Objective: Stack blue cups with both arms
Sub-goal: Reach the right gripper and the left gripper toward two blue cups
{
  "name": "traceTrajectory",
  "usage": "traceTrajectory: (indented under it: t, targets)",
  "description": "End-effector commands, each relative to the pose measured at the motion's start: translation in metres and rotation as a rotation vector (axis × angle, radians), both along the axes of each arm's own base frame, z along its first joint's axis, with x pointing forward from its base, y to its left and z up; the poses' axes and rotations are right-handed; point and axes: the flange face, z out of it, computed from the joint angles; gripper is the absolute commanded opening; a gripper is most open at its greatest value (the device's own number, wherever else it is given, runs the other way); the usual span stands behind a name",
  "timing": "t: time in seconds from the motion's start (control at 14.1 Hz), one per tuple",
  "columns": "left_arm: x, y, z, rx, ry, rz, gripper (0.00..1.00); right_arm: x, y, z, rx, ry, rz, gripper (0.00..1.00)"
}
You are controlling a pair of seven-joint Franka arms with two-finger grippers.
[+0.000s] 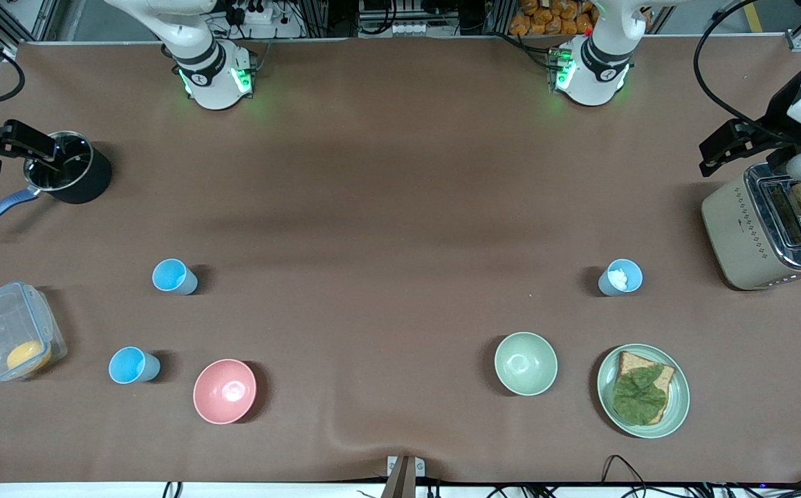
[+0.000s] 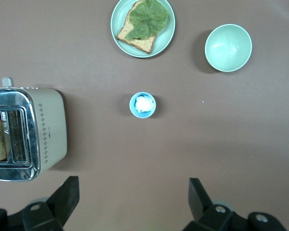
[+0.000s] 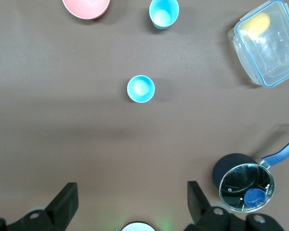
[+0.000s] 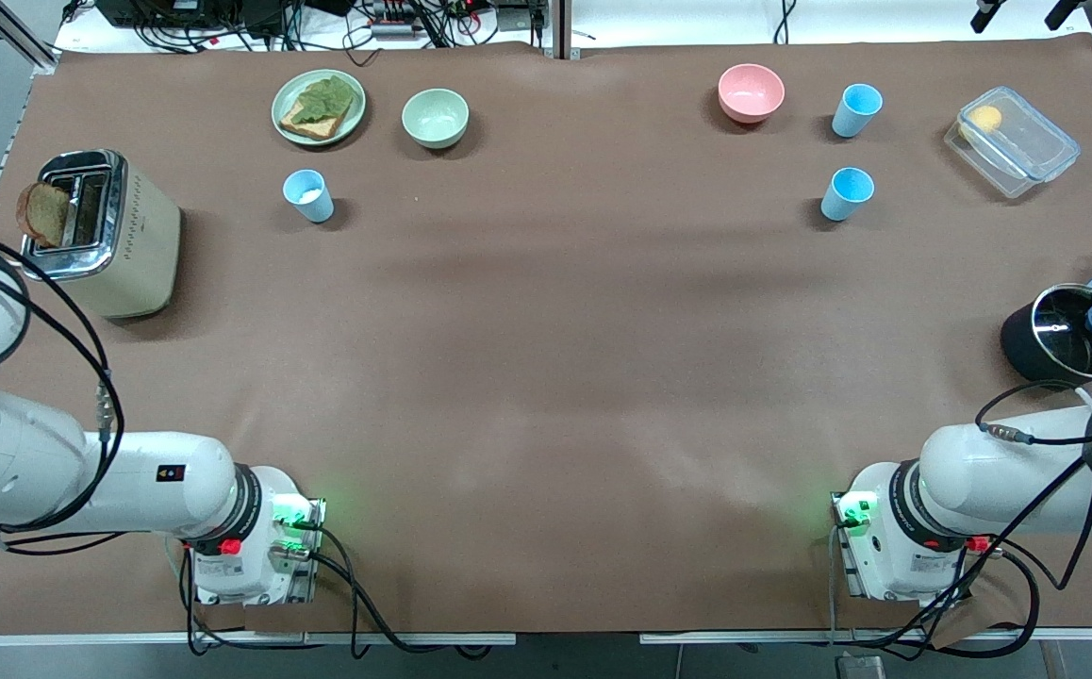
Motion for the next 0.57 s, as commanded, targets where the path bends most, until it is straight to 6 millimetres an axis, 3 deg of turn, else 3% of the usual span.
traceTrajectory:
  t: [0.0,0.21,0.5]
  targets:
    - [-0.004,0.001,0.003,-0.034,0.024,-0.009,1.00,0.002,-0.002,-0.002,0.016,-0.005,-0.023,1.00]
    - [0.001,0.011,-0.006,-0.027,0.045,0.006,1.00,0.001,-0.001,-0.007,0.016,0.017,-0.022,1.00]
    - [0.048,0.022,-0.091,-0.032,0.155,0.009,1.00,-0.002,-0.016,-0.027,0.021,0.077,-0.037,1.00]
